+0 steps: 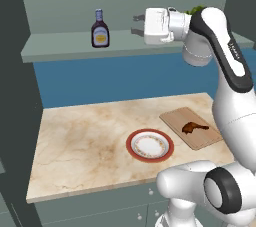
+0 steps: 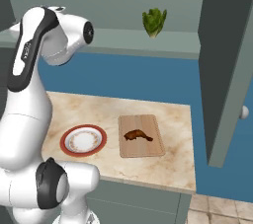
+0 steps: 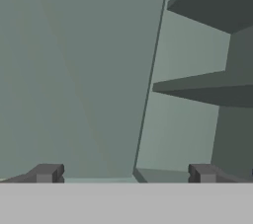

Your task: Pick the chicken drumstick from the plate and place it on the cutting board. Then pick the condiment bottle from the cabinet and place it next to the cutting board.

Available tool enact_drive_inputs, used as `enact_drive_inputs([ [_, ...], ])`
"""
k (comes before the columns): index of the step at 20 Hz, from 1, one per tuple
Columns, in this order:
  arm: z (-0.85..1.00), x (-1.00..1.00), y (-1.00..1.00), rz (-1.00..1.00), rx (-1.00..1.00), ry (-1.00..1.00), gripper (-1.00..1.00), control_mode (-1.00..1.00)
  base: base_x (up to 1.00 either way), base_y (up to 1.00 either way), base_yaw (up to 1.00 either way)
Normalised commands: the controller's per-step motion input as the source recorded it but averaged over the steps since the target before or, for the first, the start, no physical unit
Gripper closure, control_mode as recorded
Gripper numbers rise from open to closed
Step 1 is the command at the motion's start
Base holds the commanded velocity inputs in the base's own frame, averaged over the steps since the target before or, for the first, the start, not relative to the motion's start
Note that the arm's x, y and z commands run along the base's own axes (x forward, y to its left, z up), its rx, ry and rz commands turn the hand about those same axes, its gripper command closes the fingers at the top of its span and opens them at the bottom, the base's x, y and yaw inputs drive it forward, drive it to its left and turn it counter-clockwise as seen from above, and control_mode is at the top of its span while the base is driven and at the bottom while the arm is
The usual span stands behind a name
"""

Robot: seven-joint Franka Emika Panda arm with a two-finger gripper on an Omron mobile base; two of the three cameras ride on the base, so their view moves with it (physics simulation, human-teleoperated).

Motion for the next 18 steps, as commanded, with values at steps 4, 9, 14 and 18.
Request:
enact_drive_inputs([
  [4,-0.05,0.32,0.1,0.0,0.0,0.02,-1.0,-1.0,0.0,0.0,0.0],
  [9,-0.04,0.31,0.19,0.0,0.0,0.04,-1.0,-1.0,0.0,0.0,0.0],
  [14,-0.03,0.29,0.15,0.0,0.0,0.04,-1.0,-1.0,0.0,0.0,0.0],
  [18,-0.02,0.28,0.07,0.0,0.0,0.02,-1.0,-1.0,0.0,0.0,0.0],
])
